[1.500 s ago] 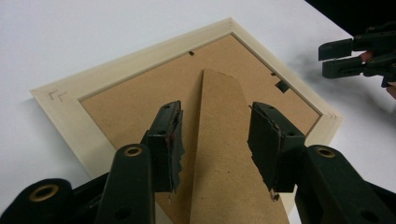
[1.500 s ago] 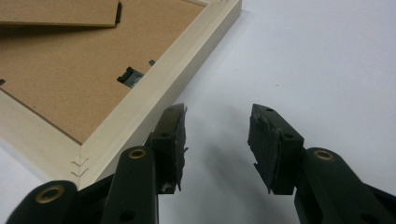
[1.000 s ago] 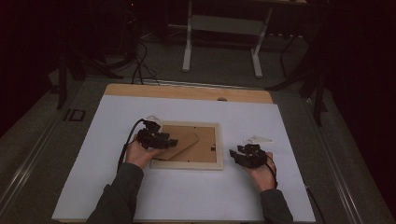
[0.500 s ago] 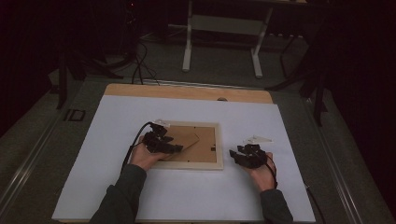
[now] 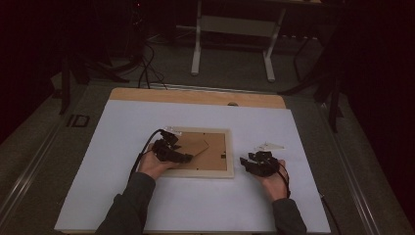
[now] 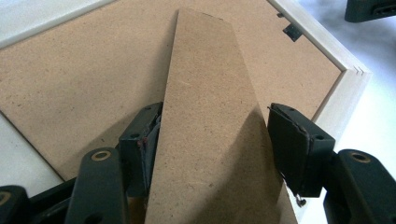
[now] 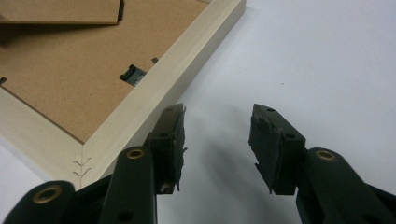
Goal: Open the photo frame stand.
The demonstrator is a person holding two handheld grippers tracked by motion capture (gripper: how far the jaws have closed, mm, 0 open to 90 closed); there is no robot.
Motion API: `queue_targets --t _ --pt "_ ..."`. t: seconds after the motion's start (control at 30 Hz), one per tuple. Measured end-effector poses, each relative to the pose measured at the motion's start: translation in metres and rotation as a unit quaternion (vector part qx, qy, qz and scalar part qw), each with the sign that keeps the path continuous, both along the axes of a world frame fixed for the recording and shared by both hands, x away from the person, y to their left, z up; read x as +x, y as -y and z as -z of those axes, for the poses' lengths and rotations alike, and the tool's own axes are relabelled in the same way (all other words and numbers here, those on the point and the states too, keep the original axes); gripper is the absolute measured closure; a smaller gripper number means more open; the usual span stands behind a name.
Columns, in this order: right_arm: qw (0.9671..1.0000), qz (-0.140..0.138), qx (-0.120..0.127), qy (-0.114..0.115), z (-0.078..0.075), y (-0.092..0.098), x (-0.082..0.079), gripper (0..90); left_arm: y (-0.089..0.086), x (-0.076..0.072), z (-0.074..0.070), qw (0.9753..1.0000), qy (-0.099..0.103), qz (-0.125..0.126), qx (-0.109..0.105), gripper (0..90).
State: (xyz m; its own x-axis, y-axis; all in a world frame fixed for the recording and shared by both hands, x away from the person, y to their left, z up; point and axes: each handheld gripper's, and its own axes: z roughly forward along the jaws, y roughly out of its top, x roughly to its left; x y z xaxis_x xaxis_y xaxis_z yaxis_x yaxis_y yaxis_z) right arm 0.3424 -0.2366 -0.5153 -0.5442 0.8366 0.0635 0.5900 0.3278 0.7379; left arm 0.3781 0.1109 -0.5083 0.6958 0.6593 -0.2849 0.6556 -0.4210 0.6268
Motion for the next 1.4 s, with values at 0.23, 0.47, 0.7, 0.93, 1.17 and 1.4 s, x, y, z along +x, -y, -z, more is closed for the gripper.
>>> queue_targets --t 0.23,0.47,0.7,0.93,1.17,1.4 --pt "1.0 -0.001 0.001 -0.001 0.0 0.0 0.0 54.1 0.002 -0.002 -0.001 0.9999 0.012 0.005 0.01 40.5" --pt "1.0 -0.002 0.001 -0.003 0.001 -0.002 0.0 53.9 0.004 -0.003 -0.003 0.9993 0.025 0.01 0.024 40.5" --pt "1.0 -0.002 0.005 -0.003 -0.001 -0.002 0.0 53.8 0.005 -0.005 -0.004 0.9989 0.035 0.01 0.029 40.5" --pt "0.9995 -0.013 0.026 -0.009 -0.005 -0.006 0.0 53.8 0.008 -0.009 -0.007 0.9977 0.05 0.012 0.043 40.5" --pt "0.9991 -0.017 0.037 -0.014 -0.008 -0.01 0.005 53.7 0.009 -0.011 -0.009 0.9967 0.063 0.015 0.049 40.4" --pt "0.9978 -0.01 0.06 -0.025 -0.012 -0.011 0.015 51.7 0.011 -0.016 -0.012 0.9952 0.08 0.014 0.055 40.4"
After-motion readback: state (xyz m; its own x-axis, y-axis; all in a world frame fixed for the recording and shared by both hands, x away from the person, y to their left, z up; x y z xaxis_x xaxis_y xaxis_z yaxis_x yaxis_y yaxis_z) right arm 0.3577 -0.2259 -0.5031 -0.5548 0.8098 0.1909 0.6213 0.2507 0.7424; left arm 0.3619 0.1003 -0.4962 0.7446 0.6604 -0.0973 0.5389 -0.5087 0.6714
